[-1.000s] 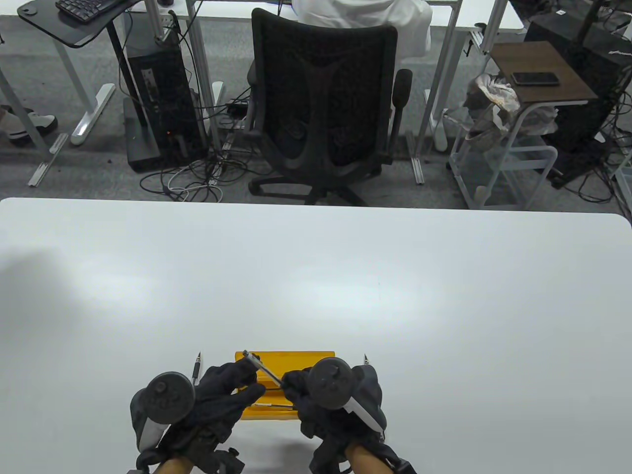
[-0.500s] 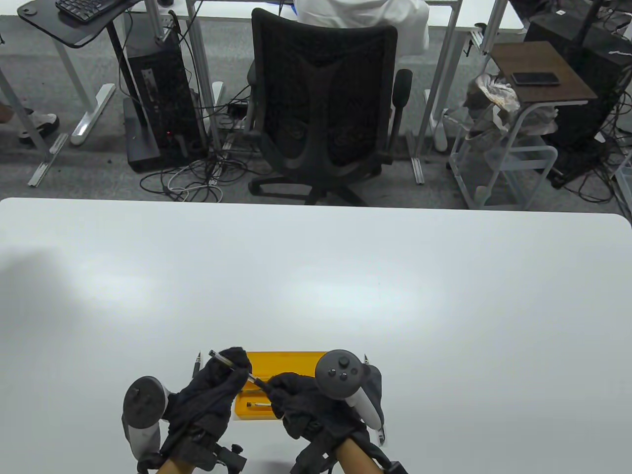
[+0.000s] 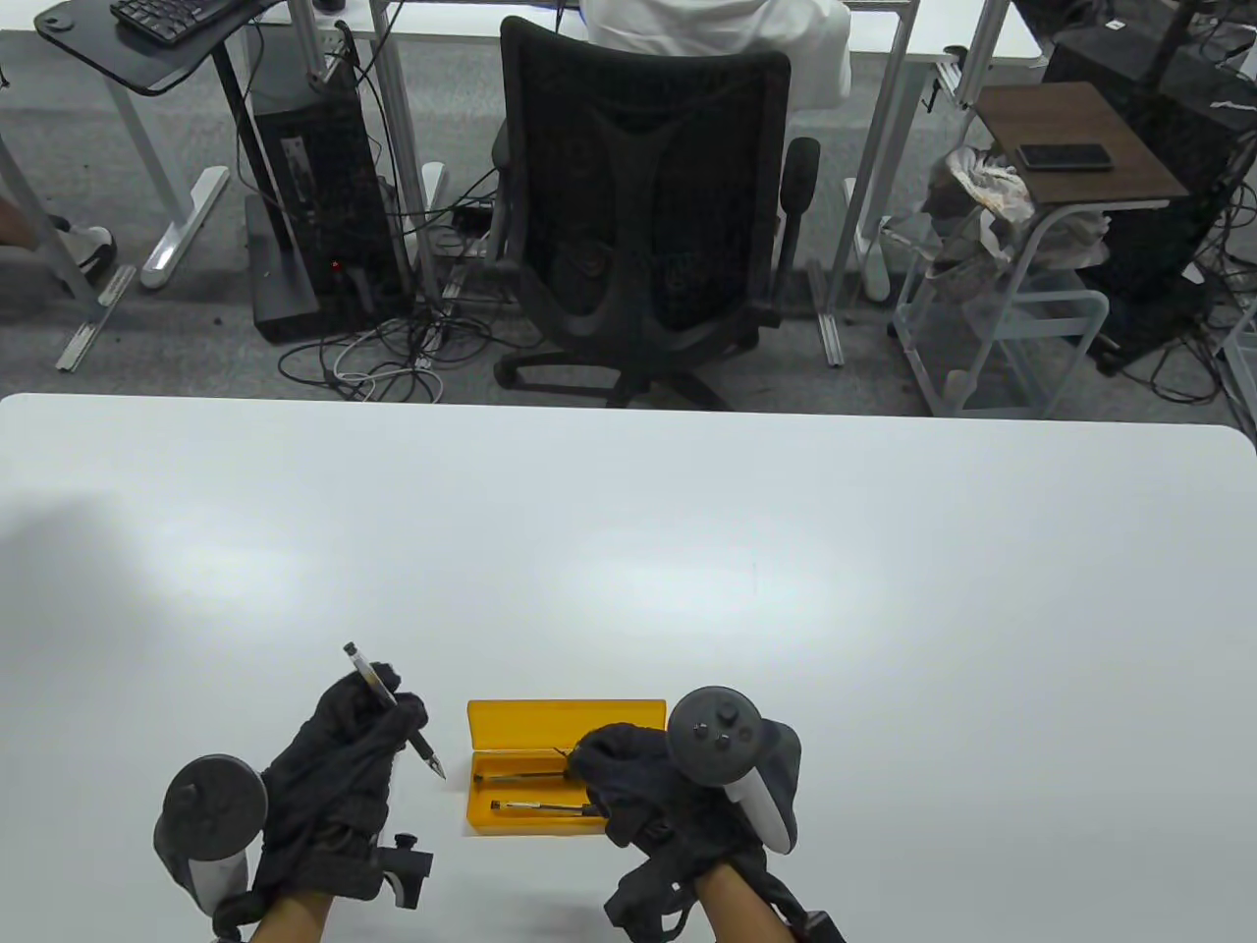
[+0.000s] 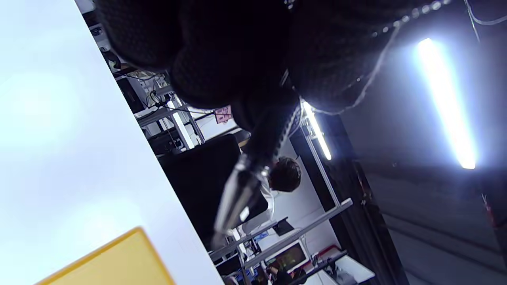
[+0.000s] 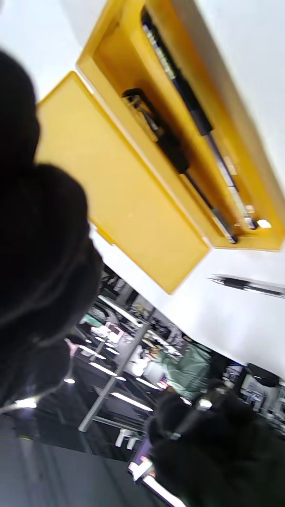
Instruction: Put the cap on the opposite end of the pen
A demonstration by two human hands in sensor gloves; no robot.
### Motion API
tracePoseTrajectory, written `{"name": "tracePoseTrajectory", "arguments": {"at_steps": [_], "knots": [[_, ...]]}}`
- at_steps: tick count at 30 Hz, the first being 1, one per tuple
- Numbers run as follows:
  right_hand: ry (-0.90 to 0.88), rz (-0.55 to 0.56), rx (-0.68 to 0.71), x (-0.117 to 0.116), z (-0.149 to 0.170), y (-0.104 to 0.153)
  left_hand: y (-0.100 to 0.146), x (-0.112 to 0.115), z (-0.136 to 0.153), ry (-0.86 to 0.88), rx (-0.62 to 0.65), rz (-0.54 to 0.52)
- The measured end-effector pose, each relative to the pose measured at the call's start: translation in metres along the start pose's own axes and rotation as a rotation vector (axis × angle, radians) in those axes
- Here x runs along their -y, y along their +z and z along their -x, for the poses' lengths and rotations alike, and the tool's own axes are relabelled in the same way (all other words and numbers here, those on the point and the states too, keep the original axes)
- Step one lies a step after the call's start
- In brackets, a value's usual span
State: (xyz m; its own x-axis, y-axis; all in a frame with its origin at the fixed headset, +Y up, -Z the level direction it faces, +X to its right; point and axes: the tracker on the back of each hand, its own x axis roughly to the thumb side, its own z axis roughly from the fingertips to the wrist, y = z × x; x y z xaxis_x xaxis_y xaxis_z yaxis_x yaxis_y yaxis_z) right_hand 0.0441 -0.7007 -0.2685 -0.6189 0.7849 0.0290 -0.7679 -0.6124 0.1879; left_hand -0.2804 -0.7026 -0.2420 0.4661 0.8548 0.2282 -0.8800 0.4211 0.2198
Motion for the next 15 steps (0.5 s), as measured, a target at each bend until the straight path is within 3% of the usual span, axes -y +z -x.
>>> {"name": "tracePoseTrajectory", "arguments": {"at_steps": [11,15], "knots": [[0.159,0.033,0.043,-0.004,0.004,0.005,0.006,0.034,-0.032,-0.518,0.326,0.250],[0.167,0.021,0.072,-0.007,0.001,0.006,0.009,0.042,-0.041,-0.645,0.411,0.282]]}}
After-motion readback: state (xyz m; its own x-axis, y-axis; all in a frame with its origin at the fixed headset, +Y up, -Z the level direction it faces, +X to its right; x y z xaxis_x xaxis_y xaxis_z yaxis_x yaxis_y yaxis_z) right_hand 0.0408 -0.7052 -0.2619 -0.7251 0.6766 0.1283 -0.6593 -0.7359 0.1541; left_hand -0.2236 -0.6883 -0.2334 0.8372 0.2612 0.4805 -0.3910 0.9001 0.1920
